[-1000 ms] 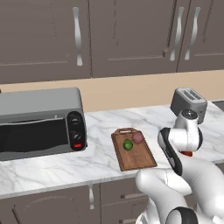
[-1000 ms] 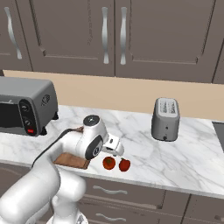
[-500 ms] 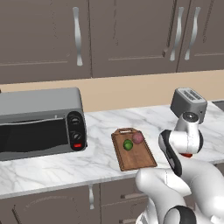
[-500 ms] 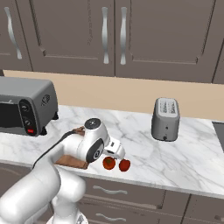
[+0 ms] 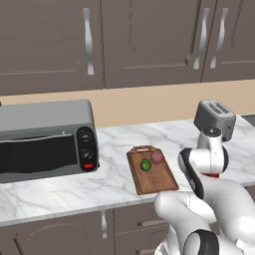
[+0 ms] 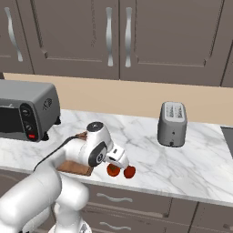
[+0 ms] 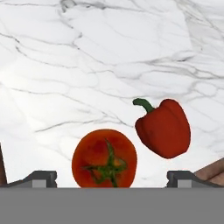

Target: Place the avocado, onion, tomato, and bell pepper on the cutting board.

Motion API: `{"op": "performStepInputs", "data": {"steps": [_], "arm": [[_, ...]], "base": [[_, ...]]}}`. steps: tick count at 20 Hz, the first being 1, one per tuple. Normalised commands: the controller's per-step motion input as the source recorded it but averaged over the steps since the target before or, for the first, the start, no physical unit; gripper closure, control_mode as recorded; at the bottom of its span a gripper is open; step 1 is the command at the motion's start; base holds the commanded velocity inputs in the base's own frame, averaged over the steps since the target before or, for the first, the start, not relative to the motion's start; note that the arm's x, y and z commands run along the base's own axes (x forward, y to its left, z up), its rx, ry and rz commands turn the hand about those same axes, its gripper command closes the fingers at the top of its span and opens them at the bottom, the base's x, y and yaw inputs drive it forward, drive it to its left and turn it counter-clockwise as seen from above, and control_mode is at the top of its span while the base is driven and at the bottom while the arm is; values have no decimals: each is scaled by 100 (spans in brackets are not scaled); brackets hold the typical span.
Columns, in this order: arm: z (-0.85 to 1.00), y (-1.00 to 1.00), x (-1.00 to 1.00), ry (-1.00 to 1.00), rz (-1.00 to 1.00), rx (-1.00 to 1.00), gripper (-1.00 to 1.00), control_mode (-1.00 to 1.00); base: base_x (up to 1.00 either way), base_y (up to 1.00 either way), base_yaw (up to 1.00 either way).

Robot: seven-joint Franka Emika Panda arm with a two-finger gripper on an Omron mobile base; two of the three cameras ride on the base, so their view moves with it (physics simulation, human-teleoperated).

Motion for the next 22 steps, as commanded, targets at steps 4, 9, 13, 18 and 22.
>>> {"op": "performStepInputs", "data": {"steps": [4, 9, 13, 18, 22], "arm": [[-19, 0, -1, 3, -7, 0, -100, -100], [-27, 0, -1, 0, -3, 0, -100, -100], [-22, 0, 0, 0, -3, 0, -100, -100], [-18, 2, 0, 0, -2, 1, -100, -100], [-14, 10, 0, 0, -2, 1, -100, -100]], "base": [[0, 0, 0], [0, 0, 0], [0, 0, 0], [0, 0, 0], [0, 0, 0]]}}
